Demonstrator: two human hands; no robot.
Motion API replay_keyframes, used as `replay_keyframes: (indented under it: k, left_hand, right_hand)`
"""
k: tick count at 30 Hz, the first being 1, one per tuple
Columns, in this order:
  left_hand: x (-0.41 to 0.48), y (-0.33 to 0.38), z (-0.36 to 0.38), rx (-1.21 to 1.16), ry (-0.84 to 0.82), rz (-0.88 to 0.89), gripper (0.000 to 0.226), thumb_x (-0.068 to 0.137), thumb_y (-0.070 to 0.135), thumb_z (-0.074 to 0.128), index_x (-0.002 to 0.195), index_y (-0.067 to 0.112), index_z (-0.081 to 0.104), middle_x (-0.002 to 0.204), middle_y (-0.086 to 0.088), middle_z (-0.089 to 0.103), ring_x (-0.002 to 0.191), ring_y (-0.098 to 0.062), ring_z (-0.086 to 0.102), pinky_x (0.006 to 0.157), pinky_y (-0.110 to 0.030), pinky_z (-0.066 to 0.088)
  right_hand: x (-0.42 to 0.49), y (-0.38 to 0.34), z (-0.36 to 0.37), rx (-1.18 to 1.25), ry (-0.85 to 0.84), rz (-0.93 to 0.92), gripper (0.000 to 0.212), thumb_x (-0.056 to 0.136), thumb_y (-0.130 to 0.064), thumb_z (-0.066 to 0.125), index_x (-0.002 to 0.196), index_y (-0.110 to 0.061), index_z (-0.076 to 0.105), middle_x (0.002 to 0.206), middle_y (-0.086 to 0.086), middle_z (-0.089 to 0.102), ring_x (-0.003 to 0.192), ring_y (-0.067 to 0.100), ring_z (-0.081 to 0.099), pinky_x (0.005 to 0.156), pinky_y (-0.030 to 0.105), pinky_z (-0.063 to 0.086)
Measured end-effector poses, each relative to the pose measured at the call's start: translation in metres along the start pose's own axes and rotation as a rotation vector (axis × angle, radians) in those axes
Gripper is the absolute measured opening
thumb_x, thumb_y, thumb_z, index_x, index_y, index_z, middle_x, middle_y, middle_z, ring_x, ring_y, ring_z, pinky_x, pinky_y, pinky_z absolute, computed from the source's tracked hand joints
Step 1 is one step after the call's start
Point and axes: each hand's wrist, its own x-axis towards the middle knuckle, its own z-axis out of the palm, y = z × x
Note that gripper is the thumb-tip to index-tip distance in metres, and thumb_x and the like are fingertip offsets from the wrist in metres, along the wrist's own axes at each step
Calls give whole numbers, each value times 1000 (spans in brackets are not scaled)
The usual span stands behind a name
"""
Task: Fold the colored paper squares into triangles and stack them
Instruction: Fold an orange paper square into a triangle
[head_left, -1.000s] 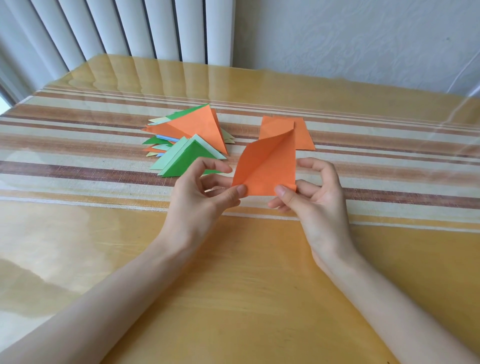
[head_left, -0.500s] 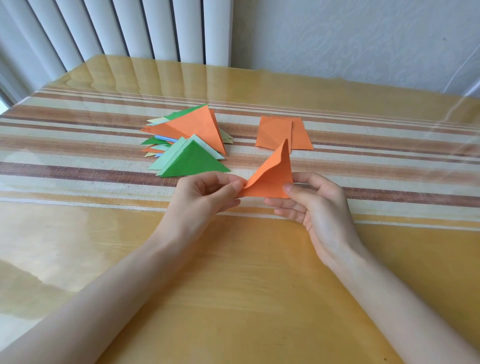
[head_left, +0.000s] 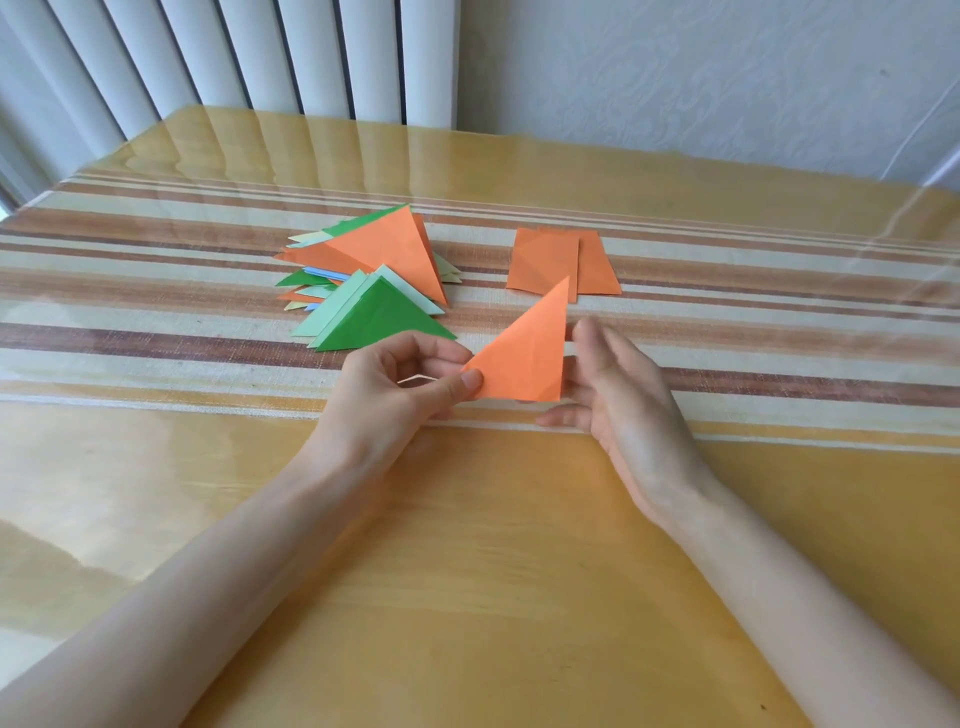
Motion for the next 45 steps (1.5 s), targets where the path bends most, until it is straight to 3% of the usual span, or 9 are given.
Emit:
replay_keyframes:
  k: [5,12,17,22,25,30,37,41,45]
  left_hand:
    - [-5,3,2,129,-116,-7,22,67,31,72,84,16,73,71,-3,69,62,-9,58,57,-22,45]
    - [-3,3,-2,313,-164,63,29,74,39,67,67,11,64,48,5,53,44,-6,42,46,-16,35]
    - [-4,2,-3,374,-213,121,27,72,44,65,70,17,65,55,10,54,52,-6,43,49,-17,34]
    - [-5,0,-5,607,-255,320,15,82,24,74,71,20,64,66,9,60,57,-3,49,56,-13,36]
    - [-6,3,-4,495,-240,303,19,83,34,71,75,17,65,71,8,67,61,-4,58,58,-14,43]
    - [-5,11,0,200,-215,55,13,76,21,65,77,8,66,61,-1,70,56,-6,65,51,-16,50]
    - [-5,14,-6,262,-245,123,14,72,23,67,76,10,69,66,1,72,59,-5,66,59,-18,54]
    - [-7,13,-17,711,-138,640,9,87,16,67,90,11,74,78,4,74,70,-7,63,65,-9,46]
    - [-2,4,-30,1020,-196,979,22,91,12,57,109,17,68,87,-2,74,72,-22,67,52,-31,52]
  right_hand:
    - [-1,5,4,-148,1,-15,16,84,-4,69,97,-11,62,72,4,72,60,14,67,54,19,49]
    - [4,3,-9,-23,142,-10,20,97,-19,53,90,-4,65,77,8,71,70,21,69,60,26,53]
    - [2,1,-23,-464,207,-406,36,86,-44,63,116,-25,55,120,-13,59,117,2,51,98,20,38]
    - [5,9,-16,-1006,131,-644,31,82,-49,60,85,-21,74,82,-11,63,92,14,48,97,38,34]
    - [2,3,-18,-814,52,-457,20,83,-40,68,73,-23,72,73,-15,66,85,9,53,101,27,29]
    - [-4,-7,-19,-379,-149,-75,8,85,-12,69,79,-10,74,76,4,74,71,9,65,74,21,48]
    - [-1,-13,-32,-360,-305,-45,13,89,-10,63,91,-15,74,87,-1,75,86,9,70,84,18,51]
    - [0,-5,-35,-781,-199,-505,22,92,-9,58,107,-17,72,94,-8,74,85,7,67,82,20,48]
    - [6,9,-40,-1129,-134,-955,27,81,3,60,102,-8,74,94,1,75,84,12,70,76,31,45]
